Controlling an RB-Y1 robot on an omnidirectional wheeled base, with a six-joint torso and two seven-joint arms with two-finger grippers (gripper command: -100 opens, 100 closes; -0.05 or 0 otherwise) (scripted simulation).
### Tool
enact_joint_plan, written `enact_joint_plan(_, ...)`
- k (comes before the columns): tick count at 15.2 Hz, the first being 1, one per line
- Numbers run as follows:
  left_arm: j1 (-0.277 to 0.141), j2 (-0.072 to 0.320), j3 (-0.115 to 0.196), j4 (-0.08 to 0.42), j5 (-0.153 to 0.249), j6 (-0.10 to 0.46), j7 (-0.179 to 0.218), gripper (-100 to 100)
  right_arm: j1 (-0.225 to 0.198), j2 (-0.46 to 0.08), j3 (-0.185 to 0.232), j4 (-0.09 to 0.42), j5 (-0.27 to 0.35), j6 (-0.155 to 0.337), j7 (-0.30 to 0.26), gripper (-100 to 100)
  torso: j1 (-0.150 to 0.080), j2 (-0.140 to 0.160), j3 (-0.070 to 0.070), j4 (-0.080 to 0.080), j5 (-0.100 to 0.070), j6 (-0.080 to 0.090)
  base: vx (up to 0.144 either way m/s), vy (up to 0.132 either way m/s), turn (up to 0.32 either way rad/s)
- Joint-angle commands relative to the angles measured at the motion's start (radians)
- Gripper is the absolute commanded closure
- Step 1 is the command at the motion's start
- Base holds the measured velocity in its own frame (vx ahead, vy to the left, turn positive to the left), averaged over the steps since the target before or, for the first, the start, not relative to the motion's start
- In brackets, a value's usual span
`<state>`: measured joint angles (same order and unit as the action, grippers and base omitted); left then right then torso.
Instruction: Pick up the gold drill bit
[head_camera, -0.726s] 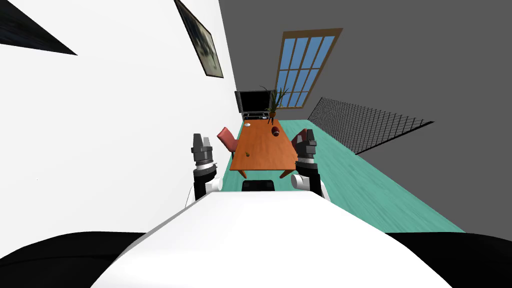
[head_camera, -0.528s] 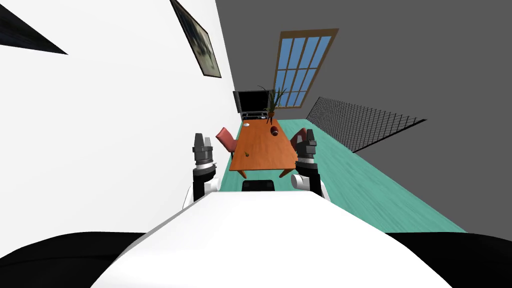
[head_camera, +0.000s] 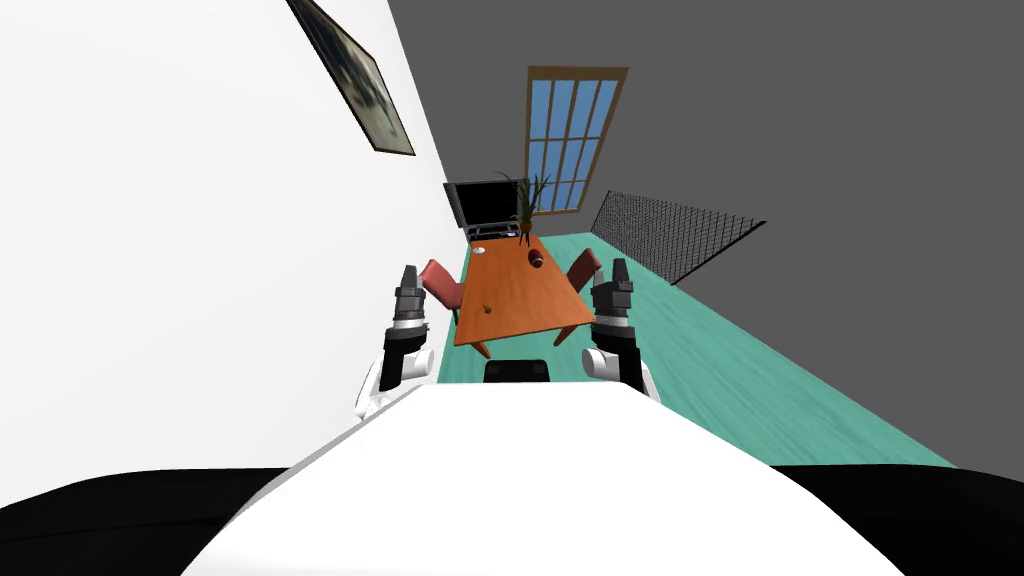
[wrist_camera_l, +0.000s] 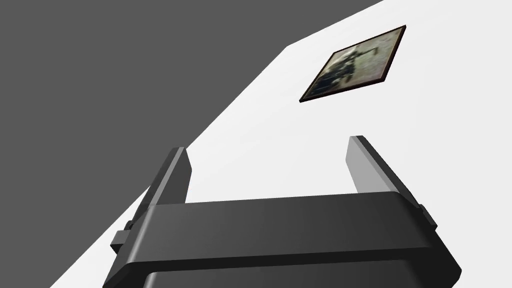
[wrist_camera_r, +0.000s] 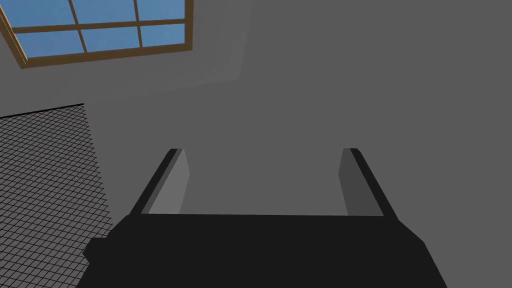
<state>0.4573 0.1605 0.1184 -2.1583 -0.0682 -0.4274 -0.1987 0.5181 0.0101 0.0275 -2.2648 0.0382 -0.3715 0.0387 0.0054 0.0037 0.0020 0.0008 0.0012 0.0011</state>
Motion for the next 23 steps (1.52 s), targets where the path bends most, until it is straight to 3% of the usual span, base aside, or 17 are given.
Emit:
enact_joint_plan(1, -0.01, 0.012, 0.01, 0.02, 0.004, 0.028, -0.01, -100, 0.0, 0.0, 0.0, 0.0, 0.0, 0.0, 0.0, 0, 0.0, 0.0, 0.0, 0.0, 0.0, 0.0, -0.056, 0.061, -0.273)
enact_joint_plan(11, -0.095, 0.054, 0.08, 0.148, 0.032, 0.2, -0.048, -100, 0.0, 0.0, 0.0, 0.0, 0.0, 0.0, 0.0, 0, -0.001, -0.001, -0.001, 0.0, 0.0, 0.0, -0.049, 0.044, -0.264)
enact_joint_plan(16, -0.146, 0.072, 0.124, 0.245, 0.048, 0.312, -0.069, -100, 0.0, 0.0, 0.0, 0.0, 0.0, 0.0, 0.0, 0, -0.001, -0.002, -0.001, 0.0, 0.0, -0.001, -0.049, 0.041, -0.305)
enact_joint_plan(17, -0.146, 0.072, 0.124, 0.245, 0.048, 0.316, -0.069, -100, 0.0, 0.0, 0.0, 0.0, 0.0, 0.0, 0.0, 0, -0.001, -0.002, -0.001, 0.0, 0.0, 0.0, -0.054, 0.037, -0.269)
enact_joint_plan(18, -0.163, 0.078, 0.138, 0.28, 0.054, 0.357, -0.075, -100, 0.0, 0.0, 0.0, 0.0, 0.0, 0.0, 0.0, 0, -0.001, -0.002, -0.001, 0.0, 0.0, -0.001, -0.058, 0.035, -0.331)
enact_joint_plan(23, -0.195, 0.088, 0.166, 0.353, 0.063, 0.438, -0.087, -100, 0.0, 0.0, 0.0, 0.0, 0.0, 0.0, 0.0, 0, -0.001, -0.001, -0.001, 0.0, 0.0, 0.0, -0.056, 0.036, -0.321)
